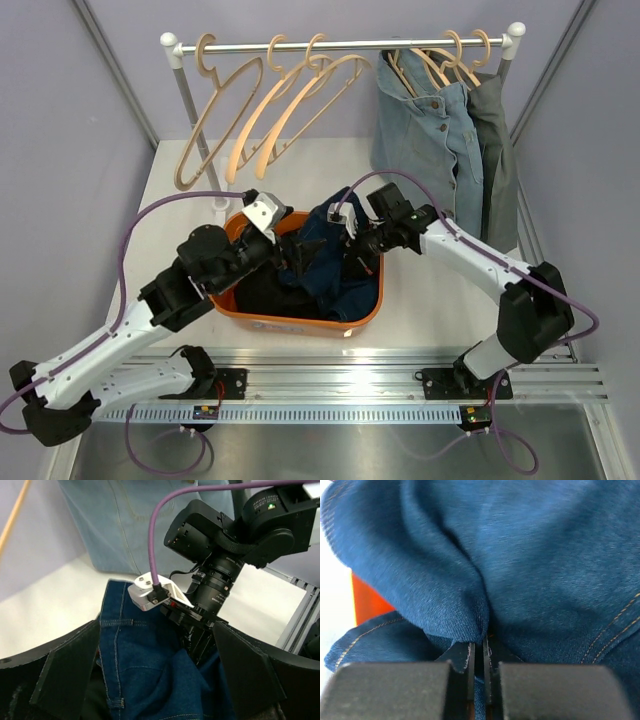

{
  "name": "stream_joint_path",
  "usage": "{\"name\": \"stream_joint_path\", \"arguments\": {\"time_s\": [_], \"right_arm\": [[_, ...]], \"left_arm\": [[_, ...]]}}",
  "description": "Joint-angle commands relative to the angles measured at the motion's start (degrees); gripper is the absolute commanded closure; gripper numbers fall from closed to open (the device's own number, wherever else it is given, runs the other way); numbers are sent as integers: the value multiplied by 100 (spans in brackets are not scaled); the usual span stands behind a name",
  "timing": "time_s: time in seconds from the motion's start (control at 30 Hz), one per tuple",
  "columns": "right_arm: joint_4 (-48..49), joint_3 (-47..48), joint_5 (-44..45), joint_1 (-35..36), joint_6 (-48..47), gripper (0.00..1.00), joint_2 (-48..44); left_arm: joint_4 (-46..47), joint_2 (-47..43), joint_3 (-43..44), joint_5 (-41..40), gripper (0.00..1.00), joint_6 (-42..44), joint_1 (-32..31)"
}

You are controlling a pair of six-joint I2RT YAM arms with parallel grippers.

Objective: Remove the skirt from the hanger

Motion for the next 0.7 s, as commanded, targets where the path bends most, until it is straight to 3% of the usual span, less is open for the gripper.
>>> {"name": "stream_joint_path", "arguments": {"time_s": [0.0,0.1,0.2,0.23,0.4,0.67], "right_arm": [[-256,25,548,30,-324,92,430],[-363,96,452,30,-341,88,511],[-424,192,294,30,-446,74,249],[-537,280,241,22,-577,58,195],[-1117,1034,-66,-294,-789,29,-410],[-2014,2091,-225,-997,-1571,21,-930]], "left_arm": [[630,-59,-371,196,1,-464,175],[789,-94,-644,293,1,-728,359],[982,-164,-978,354,1,-992,579],[1096,-173,-1092,381,1,-1123,684],[1404,125,-1032,538,1,-1773,1115],[774,1399,-49,917,1,-2029,1274]]}}
